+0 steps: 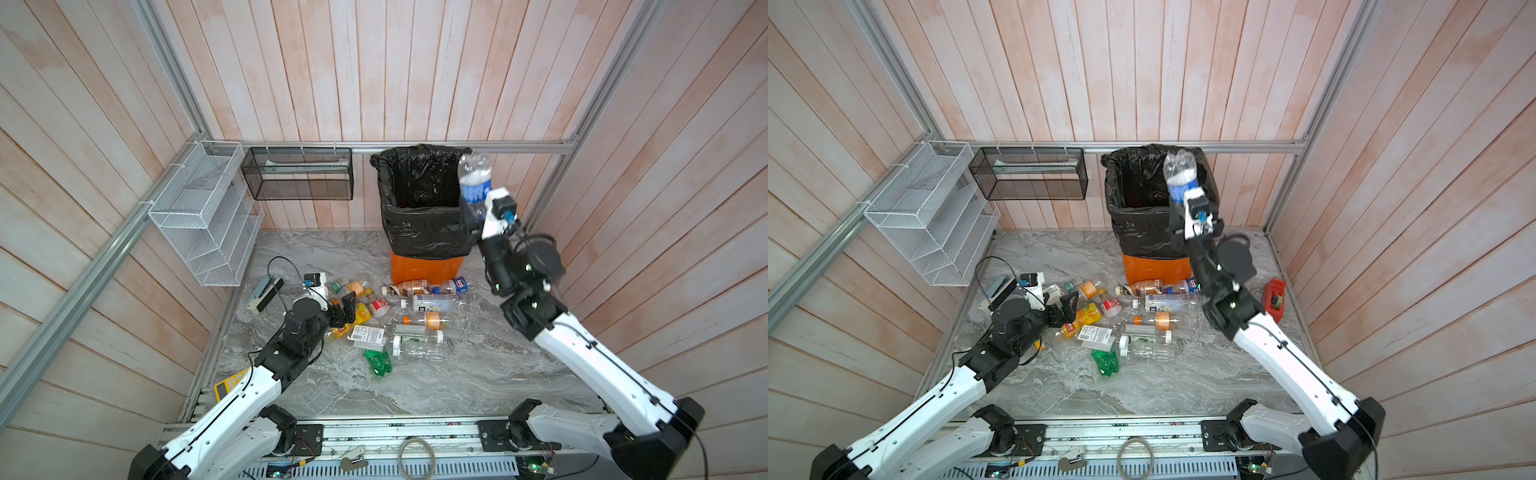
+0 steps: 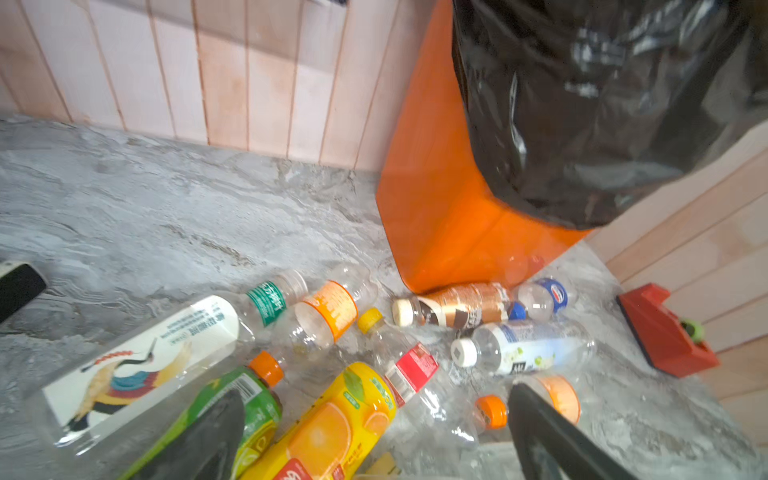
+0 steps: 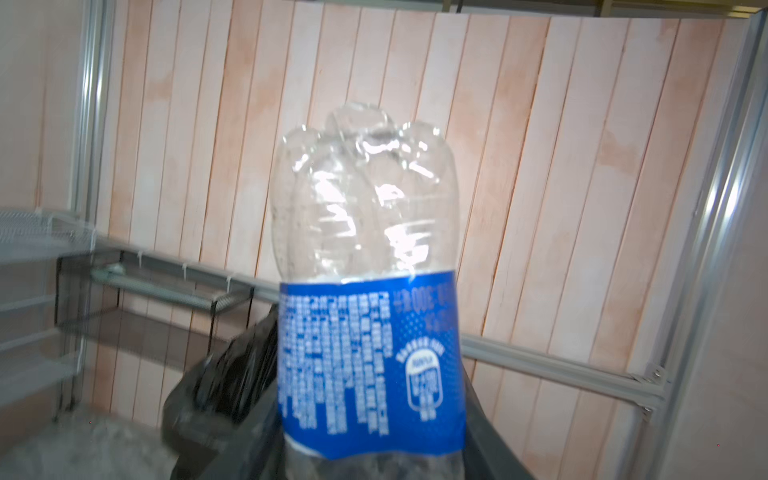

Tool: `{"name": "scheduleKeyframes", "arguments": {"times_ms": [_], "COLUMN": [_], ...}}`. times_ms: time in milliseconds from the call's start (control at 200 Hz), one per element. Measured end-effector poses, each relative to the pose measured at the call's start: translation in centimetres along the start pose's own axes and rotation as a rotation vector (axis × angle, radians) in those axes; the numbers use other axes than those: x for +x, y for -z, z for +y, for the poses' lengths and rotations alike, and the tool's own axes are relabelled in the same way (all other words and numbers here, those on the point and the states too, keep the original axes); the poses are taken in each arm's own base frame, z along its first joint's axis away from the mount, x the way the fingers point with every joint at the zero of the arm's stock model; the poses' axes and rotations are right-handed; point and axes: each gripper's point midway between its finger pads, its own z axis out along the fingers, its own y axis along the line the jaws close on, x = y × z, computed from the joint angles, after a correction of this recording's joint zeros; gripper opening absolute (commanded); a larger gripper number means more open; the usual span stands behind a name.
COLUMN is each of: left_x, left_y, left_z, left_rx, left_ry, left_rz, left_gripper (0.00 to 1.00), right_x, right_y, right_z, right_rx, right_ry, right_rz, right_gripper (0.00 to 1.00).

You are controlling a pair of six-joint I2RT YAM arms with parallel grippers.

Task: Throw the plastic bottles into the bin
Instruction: 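Lift the blue-label bottle with the right gripper and drop it into the bin, then grasp a clear bottle with the left gripper while the right withdraws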

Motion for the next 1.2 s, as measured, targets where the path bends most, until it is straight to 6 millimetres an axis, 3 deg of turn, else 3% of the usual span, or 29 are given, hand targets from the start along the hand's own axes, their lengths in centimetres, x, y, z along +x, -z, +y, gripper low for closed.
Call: {"name": "scheduleKeyframes", "arguments": {"times_ms": [85, 200, 280, 345, 425, 580, 695, 800, 900, 1090, 1200], "left_x": [1.2, 1.8, 2.0, 2.1, 2.1, 1.9, 2.1, 2.3, 2.3, 3.7, 5.3], "left_y": [-1.0, -1.7, -1.7, -1.6, -1.4, -1.2, -1.0, -0.8, -0.8, -0.8, -1.0], "left_z": [-1.4, -2.7, -3.4, -3.9, -4.3, -4.8, -5.4, -6.2, -7.4, -10.5, -12.6], "left_rx": [0.013, 0.028, 0.037, 0.041, 0.041, 0.036, 0.045, 0.063, 0.088, 0.164, 0.225], "left_ry": [-0.049, -0.09, -0.112, -0.131, -0.151, -0.186, -0.222, -0.264, -0.312, -0.454, -0.544], "left_rz": [0.048, 0.071, 0.072, 0.07, 0.064, 0.051, 0.049, 0.05, 0.052, 0.09, 0.136], "left_gripper": [1.0, 1.0, 0.99, 1.0, 1.0, 1.0, 1.0, 1.0, 1.0, 1.0, 1.0], "right_x": [0.2, 5.0, 9.0, 11.3, 11.8, 7.9, 4.5, 3.3, 4.5, 11.5, 14.0], "right_y": [-5.4, -10.1, -11.3, -11.2, -10.8, -8.6, -5.1, -2.2, 0.0, 4.5, 6.8], "right_z": [-1.6, -1.4, -1.2, -1.4, -2.1, -3.6, -5.1, -6.2, -7.0, -8.6, -9.6], "right_rx": [0.003, -0.027, -0.044, -0.039, -0.02, 0.024, 0.065, 0.098, 0.13, 0.196, 0.241], "right_ry": [-0.031, -0.07, -0.086, -0.094, -0.099, -0.099, -0.1, -0.104, -0.105, -0.128, -0.155], "right_rz": [0.034, 0.175, 0.287, 0.358, 0.389, 0.331, 0.249, 0.199, 0.196, 0.301, 0.339], "right_gripper": [0.56, 0.76, 0.88, 0.9, 0.92, 0.95, 0.96, 0.97, 0.97, 0.97, 0.97]}}
